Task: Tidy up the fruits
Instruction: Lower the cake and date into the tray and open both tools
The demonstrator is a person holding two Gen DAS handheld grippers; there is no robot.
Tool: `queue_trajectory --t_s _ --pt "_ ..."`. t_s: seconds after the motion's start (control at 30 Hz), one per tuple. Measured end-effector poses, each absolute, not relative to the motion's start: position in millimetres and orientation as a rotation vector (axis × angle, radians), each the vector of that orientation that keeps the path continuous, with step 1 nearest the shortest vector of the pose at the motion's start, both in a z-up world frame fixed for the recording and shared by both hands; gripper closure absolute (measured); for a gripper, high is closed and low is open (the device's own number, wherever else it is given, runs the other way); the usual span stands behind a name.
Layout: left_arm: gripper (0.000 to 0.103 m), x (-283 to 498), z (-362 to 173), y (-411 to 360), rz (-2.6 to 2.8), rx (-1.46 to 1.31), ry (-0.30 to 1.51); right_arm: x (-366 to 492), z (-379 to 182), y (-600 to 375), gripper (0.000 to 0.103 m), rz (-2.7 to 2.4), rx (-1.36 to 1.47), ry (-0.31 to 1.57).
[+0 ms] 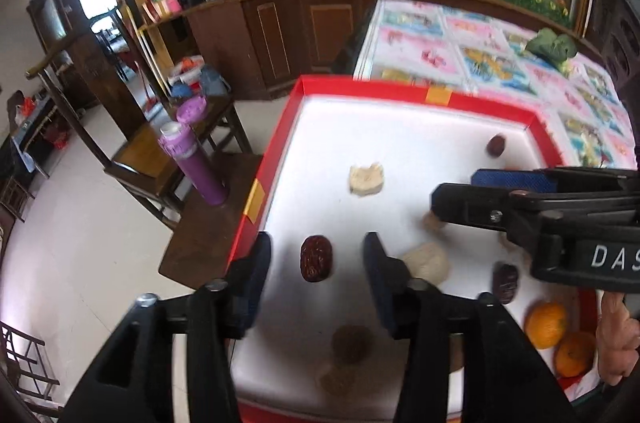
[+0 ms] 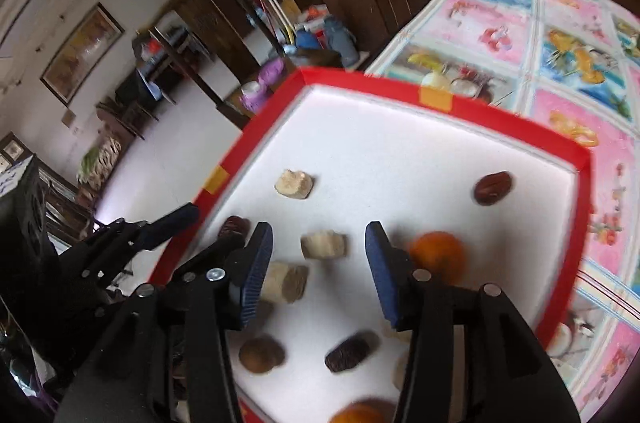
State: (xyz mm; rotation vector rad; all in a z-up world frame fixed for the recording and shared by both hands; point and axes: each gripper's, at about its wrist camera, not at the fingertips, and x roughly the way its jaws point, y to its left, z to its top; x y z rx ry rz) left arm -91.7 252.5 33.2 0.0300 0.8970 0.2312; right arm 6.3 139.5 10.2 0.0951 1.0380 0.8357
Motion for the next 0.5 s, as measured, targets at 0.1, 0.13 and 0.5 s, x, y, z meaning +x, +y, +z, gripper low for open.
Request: queue_trajectory --t_s 0.1,0.13,0.5 --pt "0.034 -106.9 54.4 241.9 0.252 0.03 0.818 -3.5 23.8 116.9 0.051 0.818 0.121 0.983" --pt "0.032 -111.5 61.1 238.2 0.255 0.029 0.795 -9.3 29.1 108.3 0.051 0.811 0.125 0.958" --pt "0.021 -177.5 125.3 178.9 0.284 0.066 0.567 -105.8 89.9 22.9 0.035 0.693 0.092 0.648"
